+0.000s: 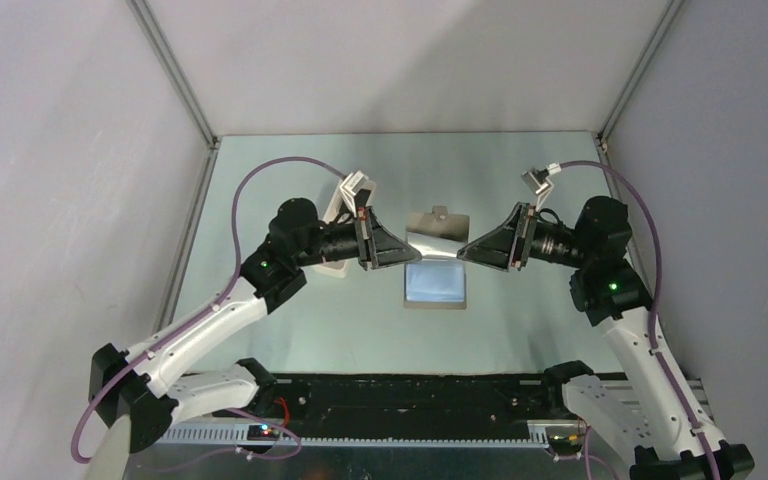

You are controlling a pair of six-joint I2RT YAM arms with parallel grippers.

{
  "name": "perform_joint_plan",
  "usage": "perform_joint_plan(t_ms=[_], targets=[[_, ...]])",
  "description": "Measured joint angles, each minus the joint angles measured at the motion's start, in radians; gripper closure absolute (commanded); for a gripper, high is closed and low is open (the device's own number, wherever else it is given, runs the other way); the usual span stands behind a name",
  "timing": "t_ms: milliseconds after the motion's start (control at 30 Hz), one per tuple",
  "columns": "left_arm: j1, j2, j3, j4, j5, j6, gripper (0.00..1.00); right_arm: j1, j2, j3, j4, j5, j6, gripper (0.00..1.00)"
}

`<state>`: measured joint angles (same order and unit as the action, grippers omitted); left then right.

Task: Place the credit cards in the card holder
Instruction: Open the card holder.

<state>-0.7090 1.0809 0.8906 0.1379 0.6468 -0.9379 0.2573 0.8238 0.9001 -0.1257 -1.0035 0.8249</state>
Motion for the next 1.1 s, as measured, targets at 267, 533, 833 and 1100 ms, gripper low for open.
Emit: perform_joint_plan(t_ms=[267, 533, 833, 1100], targets=[[0.000, -0.002, -0.001, 0.004, 0.019, -0.006, 1.00, 0.037, 0.040, 0.000, -0.048, -0.018, -0.071, 0.08], [-0.020, -0.002, 0.015, 0.011, 0.084, 0.002, 0.78, 0.135, 0.151, 0.000, 0.130, -0.026, 0.021, 1.00], [-0.022, -0.052, -0.021, 0.018, 0.045, 0.000, 0.17, 0.143, 0.148, 0.000, 0.175, 0.079, 0.099, 1.00], [-0.028, -0.040, -0.052, 0.023, 0.000, -0.027, 0.44, 0.142, -0.018, -0.025, 0.187, 0.257, 0.124, 1.00]])
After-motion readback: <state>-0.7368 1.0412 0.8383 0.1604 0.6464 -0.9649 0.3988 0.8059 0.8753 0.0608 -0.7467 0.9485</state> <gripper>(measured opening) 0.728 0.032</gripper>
